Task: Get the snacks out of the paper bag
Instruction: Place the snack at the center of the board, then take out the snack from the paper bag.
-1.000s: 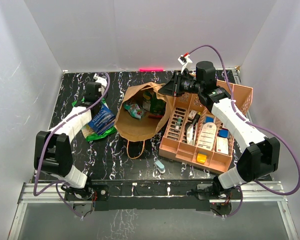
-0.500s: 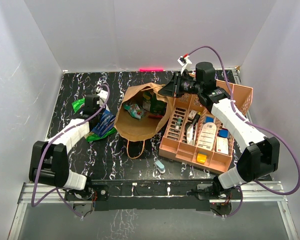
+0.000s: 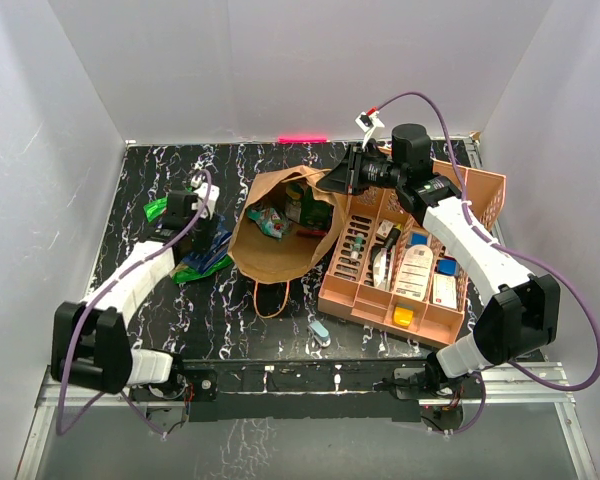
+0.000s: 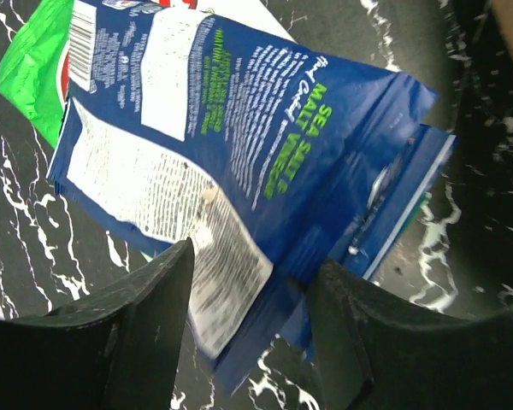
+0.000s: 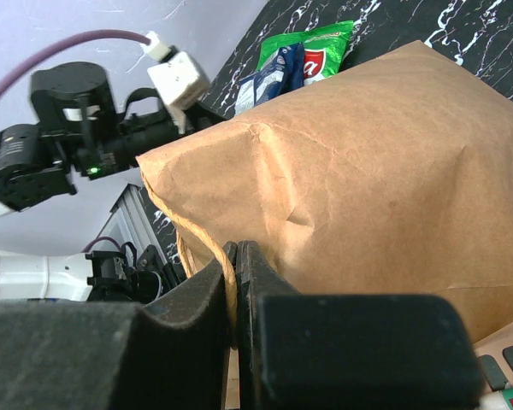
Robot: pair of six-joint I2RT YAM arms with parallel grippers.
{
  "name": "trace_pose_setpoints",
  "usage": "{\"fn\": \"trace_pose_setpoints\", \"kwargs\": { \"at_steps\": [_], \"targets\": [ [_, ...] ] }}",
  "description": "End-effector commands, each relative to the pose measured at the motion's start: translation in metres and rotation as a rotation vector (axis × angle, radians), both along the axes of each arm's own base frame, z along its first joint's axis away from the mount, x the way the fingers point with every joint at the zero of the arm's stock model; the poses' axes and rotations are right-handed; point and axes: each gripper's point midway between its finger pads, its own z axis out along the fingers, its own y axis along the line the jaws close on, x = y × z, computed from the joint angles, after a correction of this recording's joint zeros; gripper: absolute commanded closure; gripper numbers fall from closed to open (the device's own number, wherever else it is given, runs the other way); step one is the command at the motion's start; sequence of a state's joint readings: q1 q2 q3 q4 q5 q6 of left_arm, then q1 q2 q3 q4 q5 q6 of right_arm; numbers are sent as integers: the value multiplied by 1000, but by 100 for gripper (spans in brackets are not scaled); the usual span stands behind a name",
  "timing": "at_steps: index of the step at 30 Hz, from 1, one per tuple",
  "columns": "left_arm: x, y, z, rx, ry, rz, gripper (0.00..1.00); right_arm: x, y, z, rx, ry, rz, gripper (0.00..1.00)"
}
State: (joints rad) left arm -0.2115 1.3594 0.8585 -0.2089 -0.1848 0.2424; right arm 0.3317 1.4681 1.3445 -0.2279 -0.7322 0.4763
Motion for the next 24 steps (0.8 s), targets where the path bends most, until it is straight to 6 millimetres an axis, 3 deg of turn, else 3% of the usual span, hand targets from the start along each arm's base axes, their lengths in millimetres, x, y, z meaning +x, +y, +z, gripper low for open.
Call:
{"fn": "trace_pose_setpoints", "kwargs": {
  "at_steps": [1, 8, 14, 20, 24],
  "targets": [
    [-17, -16, 45, -147, -72, 1, 45, -3, -4, 17, 11, -63, -8, 93],
    [-50, -59, 88, -414, -44, -80, 35, -4, -3, 15, 16, -57, 0, 93],
    [-72, -102, 161, -710, -181, -216, 40, -10, -2, 13, 9, -64, 27, 93],
    [-92, -141, 211, -856, -171, -403, 45, -30, 10, 4, -18, -76, 130, 93],
    [-122, -186, 212, -817, -167, -641, 48, -46, 26, -5, -29, -74, 184, 93]
  ]
}}
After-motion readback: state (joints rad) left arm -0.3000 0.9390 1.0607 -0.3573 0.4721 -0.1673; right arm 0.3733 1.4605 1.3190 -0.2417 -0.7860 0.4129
